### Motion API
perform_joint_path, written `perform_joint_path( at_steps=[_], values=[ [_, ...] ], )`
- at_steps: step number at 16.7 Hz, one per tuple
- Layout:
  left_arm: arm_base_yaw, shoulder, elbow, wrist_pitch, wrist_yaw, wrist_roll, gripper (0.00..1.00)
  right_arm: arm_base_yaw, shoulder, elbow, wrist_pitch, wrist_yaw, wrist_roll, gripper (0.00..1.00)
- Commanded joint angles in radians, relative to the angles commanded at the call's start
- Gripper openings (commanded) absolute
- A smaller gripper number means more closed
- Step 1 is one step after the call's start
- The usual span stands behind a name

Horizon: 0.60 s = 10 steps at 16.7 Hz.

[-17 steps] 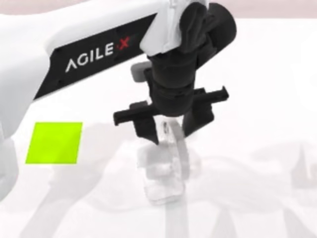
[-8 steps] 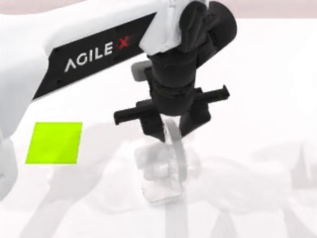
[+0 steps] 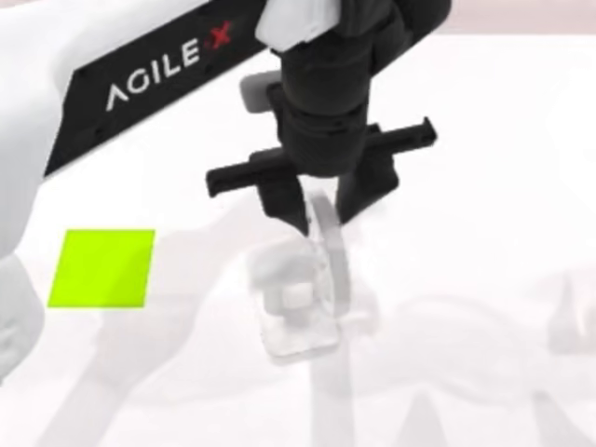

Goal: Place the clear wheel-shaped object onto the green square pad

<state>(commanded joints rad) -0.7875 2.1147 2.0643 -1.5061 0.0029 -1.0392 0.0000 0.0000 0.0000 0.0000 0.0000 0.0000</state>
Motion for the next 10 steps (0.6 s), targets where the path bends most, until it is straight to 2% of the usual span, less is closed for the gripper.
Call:
perform_joint_path(
  at_steps=[7, 10],
  values=[
    [-0.001, 0.001, 0.044, -0.043, 0.001, 0.003, 0.00, 0.000, 0.000, 0.000, 0.000, 0.000, 0.000, 1.00],
    [0.013, 0.006, 0.036, -0.050, 0.001, 0.063, 0.00, 0.000, 0.000, 0.000, 0.000, 0.000, 0.000, 1.00]
  ],
)
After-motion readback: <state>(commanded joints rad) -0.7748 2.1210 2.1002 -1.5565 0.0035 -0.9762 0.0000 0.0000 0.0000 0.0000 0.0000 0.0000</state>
